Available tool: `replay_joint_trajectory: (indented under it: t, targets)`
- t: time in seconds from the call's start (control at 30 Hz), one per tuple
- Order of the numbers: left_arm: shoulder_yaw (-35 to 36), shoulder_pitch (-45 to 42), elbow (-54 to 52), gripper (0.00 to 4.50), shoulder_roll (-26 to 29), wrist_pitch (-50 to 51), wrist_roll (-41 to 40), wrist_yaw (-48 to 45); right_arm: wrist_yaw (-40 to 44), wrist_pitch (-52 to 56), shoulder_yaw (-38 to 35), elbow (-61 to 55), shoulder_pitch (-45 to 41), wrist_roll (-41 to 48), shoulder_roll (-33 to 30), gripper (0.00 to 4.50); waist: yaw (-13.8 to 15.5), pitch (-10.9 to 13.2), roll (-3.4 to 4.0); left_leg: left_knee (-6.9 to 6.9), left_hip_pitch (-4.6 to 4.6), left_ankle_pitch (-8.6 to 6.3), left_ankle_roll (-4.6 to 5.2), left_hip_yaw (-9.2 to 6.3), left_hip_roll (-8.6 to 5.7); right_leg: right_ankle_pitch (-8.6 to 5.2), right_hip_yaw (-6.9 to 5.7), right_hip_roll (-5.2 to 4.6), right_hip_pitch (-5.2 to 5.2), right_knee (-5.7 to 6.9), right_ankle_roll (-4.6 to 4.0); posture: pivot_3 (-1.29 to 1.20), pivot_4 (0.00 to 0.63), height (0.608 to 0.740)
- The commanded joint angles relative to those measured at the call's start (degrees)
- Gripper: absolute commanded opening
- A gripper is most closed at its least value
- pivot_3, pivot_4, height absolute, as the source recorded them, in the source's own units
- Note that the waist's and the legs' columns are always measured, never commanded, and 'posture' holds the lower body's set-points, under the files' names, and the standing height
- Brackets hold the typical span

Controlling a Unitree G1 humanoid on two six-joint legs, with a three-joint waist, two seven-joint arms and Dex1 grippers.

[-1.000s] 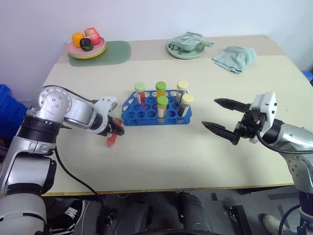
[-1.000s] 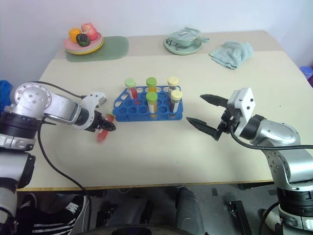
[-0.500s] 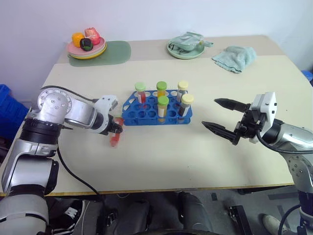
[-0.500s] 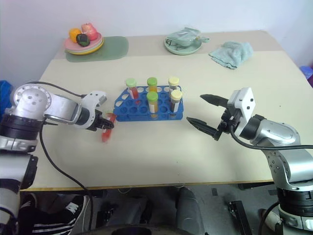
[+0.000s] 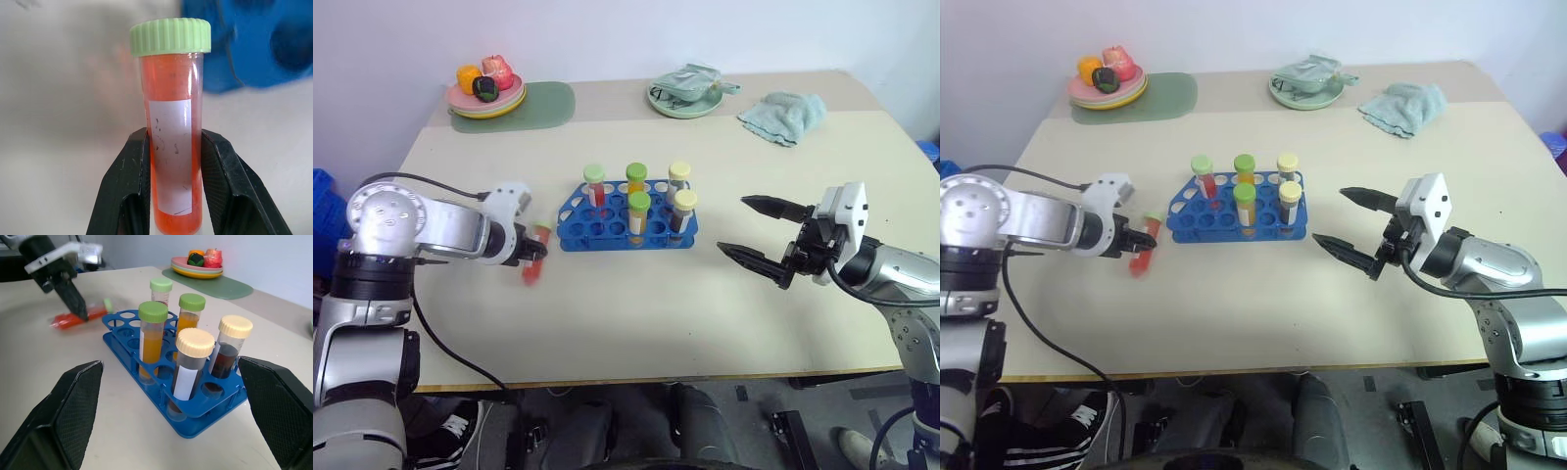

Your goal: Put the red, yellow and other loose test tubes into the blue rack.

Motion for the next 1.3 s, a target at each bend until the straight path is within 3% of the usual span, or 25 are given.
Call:
replay_joint_trajectory:
  t: [0.03,0.1,0.17,0.37,0.6,0.77,0.87,1.13,1.3]
  targets:
    - [4.82,6.34,-10.0,0.87,-0.27,-14.85,-11.86,16.63,0.37,-1.25,-1.08,-0.56,-0.64,0.01,-0.25,4.5,-0.03,0.0,0.0,0.01,0.0,0.0,0.0,0.0,0.0,0.0,0.0,0.0,0.0,0.01,0.0,0.0,0.15,0.74]
    - [5.81,9.97,-14.12,0.87,-0.17,-20.53,-14.76,20.65,0.56,-1.43,-0.87,-0.11,-1.12,-0.14,-0.2,4.5,0.09,0.0,0.0,0.0,0.0,0.0,0.0,0.02,0.01,0.0,0.01,0.0,0.0,0.0,0.0,0.0,0.15,0.74]
    - [7.17,11.97,-17.57,0.87,-1.4,-24.86,-12.66,20.16,0.77,-1.52,-0.68,0.46,-1.79,-0.23,-0.22,4.5,0.27,0.0,0.0,0.0,0.02,0.0,0.0,0.03,0.0,0.0,0.01,0.0,0.03,-0.01,0.0,0.0,0.15,0.74]
    - [4.56,15.07,-31.88,0.87,-1.07,-35.72,16.97,-14.8,1.33,-1.9,-0.43,1.47,-3.07,-0.74,0.1,4.5,1.38,-0.01,0.01,0.01,0.02,0.0,0.0,0.2,-0.02,0.0,0.03,0.0,0.06,-0.07,0.0,0.0,0.15,0.74]
    - [1.26,22.62,-36.86,0.87,0.28,-51.68,42.49,-40.46,0.84,-2.02,-1.76,0.73,-1.59,-0.74,0.01,4.5,1.43,-0.02,0.02,-0.03,0.01,0.0,0.01,0.25,0.01,0.0,0.05,0.01,0.06,-0.11,0.0,0.0,0.15,0.74]
    - [-1.36,28.25,-35.17,0.87,-4.39,-69.09,54.98,-59.06,0.26,-1.91,-2.63,0.16,-0.9,-0.48,-0.04,4.5,1.48,-0.02,0.02,-0.03,0.0,-0.02,0.04,0.25,0.01,0.0,0.05,-0.01,0.09,-0.19,-0.01,0.0,0.15,0.74]
    - [-2.72,30.06,-32.67,0.87,-7.26,-75.8,60.38,-65.44,0.32,-1.69,-3.28,-0.28,-0.17,-0.27,-0.44,4.5,1.49,-0.02,0.02,-0.03,0.0,-0.02,0.04,0.25,0.03,0.0,0.04,-0.01,0.1,-0.19,-0.01,0.0,0.15,0.74]
    - [-1.99,26.87,-15.64,0.87,-17.85,-92.93,69.69,-72.89,0.14,-1.08,-3.86,-0.8,0.02,-0.13,-0.77,4.5,1.53,-0.02,0.02,-0.01,0.01,-0.03,0.08,0.24,0.03,0.01,0.01,-0.01,0.14,-0.2,0.0,0.0,0.15,0.74]
    - [-1.43,23.84,-4.42,0.87,-24.82,-100.77,70.86,-75.3,-0.17,-0.83,-3.55,-0.79,-0.34,-0.23,-0.74,4.5,1.51,-0.02,0.01,0.01,0.01,-0.04,0.09,0.24,0.02,0.01,0.0,-0.02,0.14,-0.21,0.0,0.0,0.15,0.74]
